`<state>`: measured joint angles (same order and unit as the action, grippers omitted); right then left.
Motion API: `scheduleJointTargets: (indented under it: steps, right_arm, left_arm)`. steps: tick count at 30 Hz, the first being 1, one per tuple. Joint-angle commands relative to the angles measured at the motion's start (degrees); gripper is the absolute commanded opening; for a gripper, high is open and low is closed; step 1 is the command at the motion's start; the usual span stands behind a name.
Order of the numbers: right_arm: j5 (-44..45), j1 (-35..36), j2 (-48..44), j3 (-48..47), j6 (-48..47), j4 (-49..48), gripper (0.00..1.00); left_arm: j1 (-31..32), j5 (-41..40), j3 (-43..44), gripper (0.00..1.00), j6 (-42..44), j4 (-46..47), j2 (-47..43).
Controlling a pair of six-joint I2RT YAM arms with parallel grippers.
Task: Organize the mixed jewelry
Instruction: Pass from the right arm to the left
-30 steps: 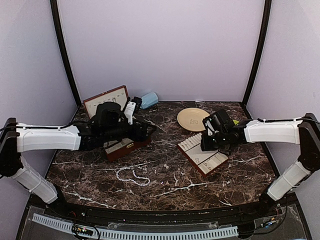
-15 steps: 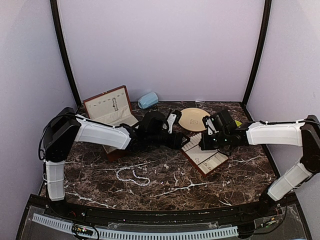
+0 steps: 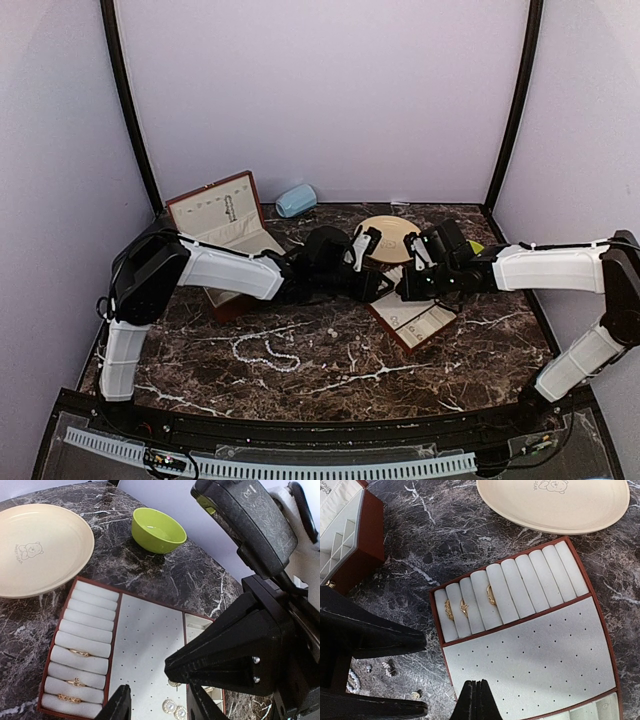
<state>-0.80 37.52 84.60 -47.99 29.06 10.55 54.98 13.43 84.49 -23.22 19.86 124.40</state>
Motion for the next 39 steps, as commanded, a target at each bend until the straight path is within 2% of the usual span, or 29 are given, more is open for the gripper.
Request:
scheduleJointTargets:
  steps: [1,10,19,26,39]
  right_arm:
    - [-0.61,0.36,-1.45,0.26,0.41,-1.6,0.0]
    - [-0.6,0.36,-1.42,0.16,0.46,-1.58,0.0]
    - [-0.78,0.36,-1.32,0.17,0.4,-1.59,0.0]
    - [-0.78,0.36,-1.37,0.26,0.54,-1.58,0.0]
    - [-1.48,0.36,-1.28,0.44,0.26,-2.04,0.0]
  left_arm:
    - [0.47,1.84,2.33,0.39,-0.17,-1.25,0.7]
    - [0.74,3.26,3.25,0.32,-0.23,-1.89,2.22]
    - [0.9,4.57,4.37,0.31,-0.79,-1.8,3.2]
    - [0.99,5.12,4.54,0.23,-1.29,-1.8,3.81]
    - [1.01,5.11,5.32,0.14,-1.21,-1.46,4.26]
